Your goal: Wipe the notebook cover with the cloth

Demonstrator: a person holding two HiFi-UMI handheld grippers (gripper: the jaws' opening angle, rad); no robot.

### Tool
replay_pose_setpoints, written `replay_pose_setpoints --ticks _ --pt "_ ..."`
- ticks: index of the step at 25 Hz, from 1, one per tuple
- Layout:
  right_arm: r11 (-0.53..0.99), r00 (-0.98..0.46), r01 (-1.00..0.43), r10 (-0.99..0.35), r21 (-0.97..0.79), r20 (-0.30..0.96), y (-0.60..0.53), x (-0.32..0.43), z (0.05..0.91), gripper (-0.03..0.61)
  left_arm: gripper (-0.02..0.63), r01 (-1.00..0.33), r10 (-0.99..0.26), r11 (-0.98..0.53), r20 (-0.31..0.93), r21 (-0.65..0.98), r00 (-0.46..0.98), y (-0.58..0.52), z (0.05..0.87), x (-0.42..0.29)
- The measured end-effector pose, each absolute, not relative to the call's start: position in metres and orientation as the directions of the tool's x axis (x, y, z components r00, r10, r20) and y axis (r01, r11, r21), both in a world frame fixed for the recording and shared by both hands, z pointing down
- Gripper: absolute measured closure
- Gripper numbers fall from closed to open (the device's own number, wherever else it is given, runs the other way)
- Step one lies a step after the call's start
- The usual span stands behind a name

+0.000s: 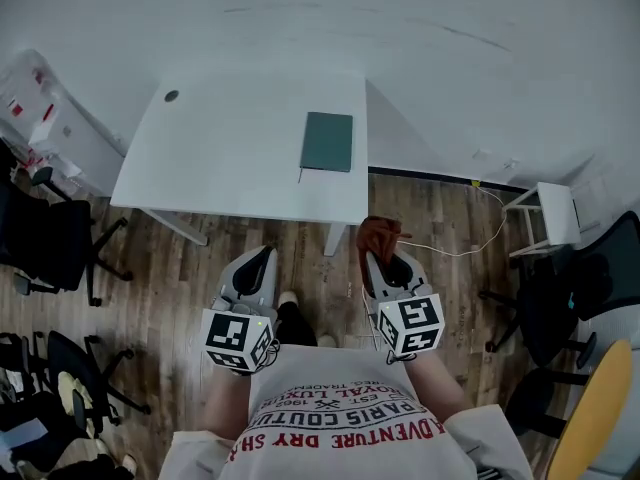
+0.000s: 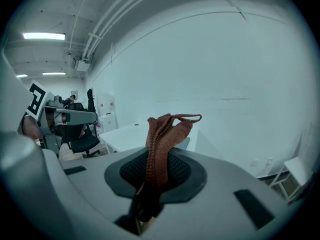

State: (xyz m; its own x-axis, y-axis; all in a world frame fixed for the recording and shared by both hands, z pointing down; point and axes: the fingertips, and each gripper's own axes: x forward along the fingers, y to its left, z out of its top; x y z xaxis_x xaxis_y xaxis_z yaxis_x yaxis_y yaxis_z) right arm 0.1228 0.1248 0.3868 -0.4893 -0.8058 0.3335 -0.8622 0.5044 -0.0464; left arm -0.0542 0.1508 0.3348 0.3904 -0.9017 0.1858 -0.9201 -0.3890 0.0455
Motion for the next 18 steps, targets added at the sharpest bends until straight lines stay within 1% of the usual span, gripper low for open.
replay_pose_setpoints --ticks 5,11,15,18 --pt "0.470 -0.456 -0.881 -0.819 -0.048 0.349 0.072 0.119 0.396 0.502 0.604 -0.905 -0.886 -0.422 0.187 0.057 0.425 0.082 0.342 -0.058" --pt "0.397 -0.390 -0.916 -0.848 -0.056 0.359 -0.006 0.102 0.388 0.502 0.604 -0.854 -0.840 -0.520 0.163 0.028 0.517 -0.020 0.320 -0.064" --pt "0.361 -0.357 -0.931 -0.867 -0.056 0.346 -0.059 0.084 0.379 0.502 0.604 -0.821 -0.805 -0.569 0.176 0.043 0.567 -0.078 0.321 -0.074" --pt "0.328 -0.328 -0.943 -0.873 -0.063 0.361 -0.090 0.074 0.383 0.502 0.604 -0.799 -0.777 -0.599 0.199 0.057 0.597 -0.115 0.332 -0.082"
